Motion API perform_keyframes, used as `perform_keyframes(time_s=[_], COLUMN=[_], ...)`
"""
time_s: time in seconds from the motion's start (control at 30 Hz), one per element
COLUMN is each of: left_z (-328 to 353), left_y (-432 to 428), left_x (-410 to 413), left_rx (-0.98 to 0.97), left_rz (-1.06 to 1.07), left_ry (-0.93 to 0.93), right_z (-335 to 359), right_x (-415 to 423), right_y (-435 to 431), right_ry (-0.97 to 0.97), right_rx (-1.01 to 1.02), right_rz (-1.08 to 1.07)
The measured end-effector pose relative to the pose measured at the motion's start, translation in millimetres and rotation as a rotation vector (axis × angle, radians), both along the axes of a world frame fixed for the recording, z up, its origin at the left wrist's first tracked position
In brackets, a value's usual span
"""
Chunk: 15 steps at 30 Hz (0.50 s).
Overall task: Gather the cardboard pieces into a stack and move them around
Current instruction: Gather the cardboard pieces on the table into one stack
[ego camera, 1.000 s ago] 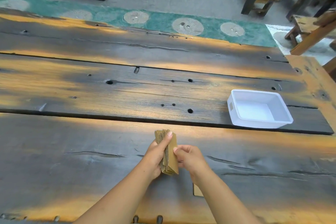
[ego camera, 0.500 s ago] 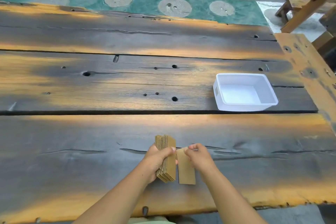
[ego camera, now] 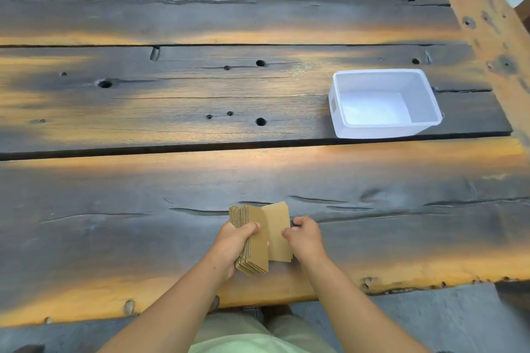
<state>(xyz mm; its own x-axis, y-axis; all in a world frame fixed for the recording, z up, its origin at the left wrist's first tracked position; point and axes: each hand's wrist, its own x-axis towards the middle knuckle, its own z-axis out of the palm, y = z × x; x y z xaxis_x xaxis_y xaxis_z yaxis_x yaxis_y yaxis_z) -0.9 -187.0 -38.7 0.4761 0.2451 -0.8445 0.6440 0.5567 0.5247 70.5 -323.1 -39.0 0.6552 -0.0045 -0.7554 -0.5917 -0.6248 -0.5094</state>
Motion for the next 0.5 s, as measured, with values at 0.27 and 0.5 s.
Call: perform_keyframes(time_s=[0.27, 0.5], left_z=[0, 10], left_y=[2, 3], left_x=[2, 1], left_rx=[-0.088, -0.150], left_rz=[0.037, 0.011], left_ry=[0.008, -0.025], right_z=[-11, 1], right_x=[4, 16], right_y=[-3, -13], right_ry=[0.042, 0.053], right_rx=[0.014, 0.160], right_rz=[-0.013, -0.041])
